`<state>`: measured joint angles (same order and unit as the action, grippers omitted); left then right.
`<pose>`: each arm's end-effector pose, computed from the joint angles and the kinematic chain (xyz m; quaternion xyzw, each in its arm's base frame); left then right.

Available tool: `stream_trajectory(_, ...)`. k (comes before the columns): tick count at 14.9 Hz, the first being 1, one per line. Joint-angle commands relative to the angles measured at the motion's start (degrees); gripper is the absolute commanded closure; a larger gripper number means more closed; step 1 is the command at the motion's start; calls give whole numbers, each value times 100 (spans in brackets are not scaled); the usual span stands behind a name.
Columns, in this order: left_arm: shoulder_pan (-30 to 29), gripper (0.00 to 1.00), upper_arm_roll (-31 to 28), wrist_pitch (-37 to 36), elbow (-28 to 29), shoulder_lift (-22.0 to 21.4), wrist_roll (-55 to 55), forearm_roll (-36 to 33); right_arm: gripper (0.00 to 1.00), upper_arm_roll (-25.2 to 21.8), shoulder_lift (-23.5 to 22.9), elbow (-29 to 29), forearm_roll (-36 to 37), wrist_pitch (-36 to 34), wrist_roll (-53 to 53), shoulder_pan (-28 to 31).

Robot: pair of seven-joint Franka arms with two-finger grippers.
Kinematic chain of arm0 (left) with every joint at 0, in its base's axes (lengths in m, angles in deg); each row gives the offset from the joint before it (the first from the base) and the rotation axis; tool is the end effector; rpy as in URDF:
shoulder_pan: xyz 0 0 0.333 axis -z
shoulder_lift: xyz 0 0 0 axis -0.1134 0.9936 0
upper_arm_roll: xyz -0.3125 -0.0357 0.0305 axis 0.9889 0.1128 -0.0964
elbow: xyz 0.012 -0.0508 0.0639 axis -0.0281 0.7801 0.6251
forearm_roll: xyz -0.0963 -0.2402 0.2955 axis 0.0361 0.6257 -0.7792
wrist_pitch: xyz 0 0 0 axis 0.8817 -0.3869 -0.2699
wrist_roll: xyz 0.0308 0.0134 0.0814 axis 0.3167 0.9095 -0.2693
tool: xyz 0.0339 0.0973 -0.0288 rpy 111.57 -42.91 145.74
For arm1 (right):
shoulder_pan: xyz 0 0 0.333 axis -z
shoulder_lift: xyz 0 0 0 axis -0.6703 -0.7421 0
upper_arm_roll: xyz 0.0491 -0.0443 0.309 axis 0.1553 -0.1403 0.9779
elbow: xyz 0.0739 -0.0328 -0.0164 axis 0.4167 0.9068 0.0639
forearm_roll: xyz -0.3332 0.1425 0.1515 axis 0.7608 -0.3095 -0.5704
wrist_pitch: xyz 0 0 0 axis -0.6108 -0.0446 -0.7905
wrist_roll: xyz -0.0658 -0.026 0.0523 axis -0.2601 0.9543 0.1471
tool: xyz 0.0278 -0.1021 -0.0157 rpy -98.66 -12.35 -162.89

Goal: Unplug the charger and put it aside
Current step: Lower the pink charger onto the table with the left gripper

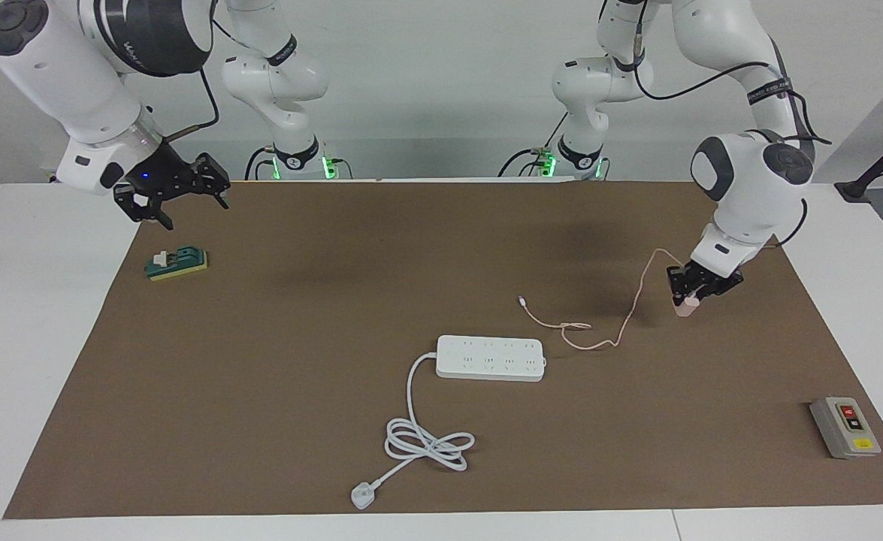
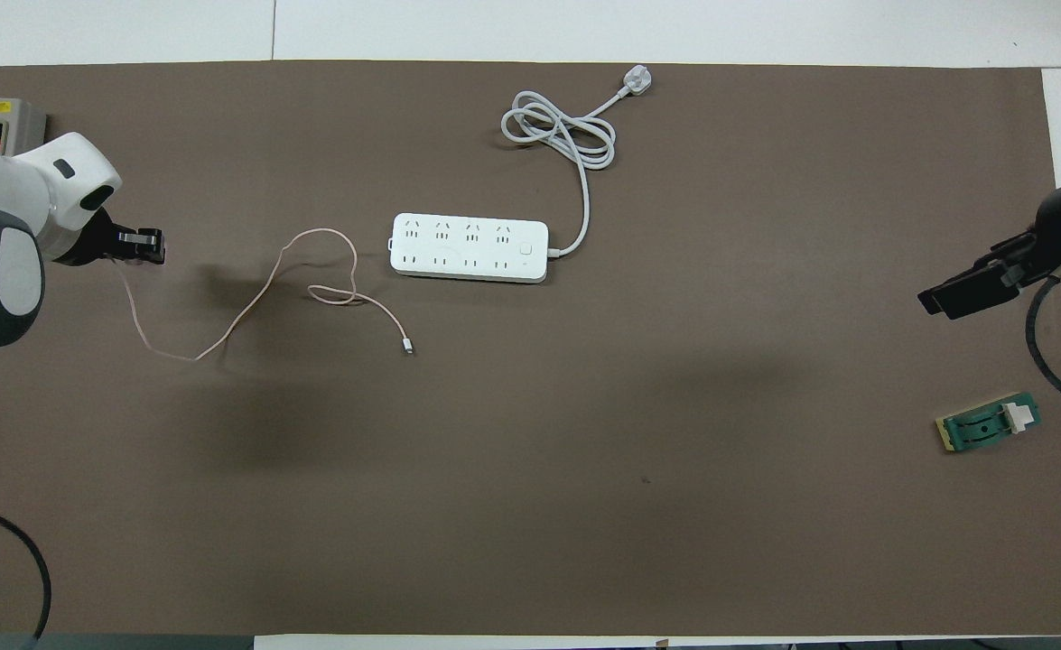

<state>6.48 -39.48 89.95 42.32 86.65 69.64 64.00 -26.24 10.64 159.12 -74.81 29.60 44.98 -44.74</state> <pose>0.5537 0.0038 0.3979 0.9980 -0.0487 0.0341 0.0233 0.5465 -0.0444 0.5835 -0.9874 -0.1281 0.0713 0.0598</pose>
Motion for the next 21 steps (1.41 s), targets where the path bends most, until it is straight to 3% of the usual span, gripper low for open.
stream_trajectory(1, 240, 100, -21, 619, 934, -508, 26, 457, 0, -217, 92, 158, 116, 2, -802, -105)
stream_trajectory(4, 223, 100, -21, 603, 935, -394, 61, 834, 0, -235, 83, 175, 142, 299, -882, -86)
stream_trajectory(6, 205, 100, -21, 586, 943, -368, 70, 853, 0, -130, -5, -87, 850, 362, -1495, -130)
stream_trajectory(7, 196, 74, -21, 577, 944, -342, 70, 853, 0, -59, -31, -175, 976, 319, -1611, -130)
stream_trajectory(8, 196, 28, -21, 551, 944, -289, 78, 853, 0, -24, -83, -298, 960, 275, -1647, -113)
stream_trajectory(9, 196, 0, -30, 516, 944, -280, 96, 853, 0, 133, -101, -386, 899, 240, -1735, -87)
stream_trajectory(13, -128, 0, -39, 42, 821, -323, 579, 853, 0, 267, -120, -361, 828, 248, -1894, -245)
stream_trajectory(18, -366, 0, -47, -1275, -276, -236, 720, 818, 0, 319, -110, -299, 678, 512, -1894, -253)
stream_trajectory(21, -542, 0, -47, -1882, -961, -52, 834, 800, 0, -101, -128, -299, 372, 538, -1710, -209)
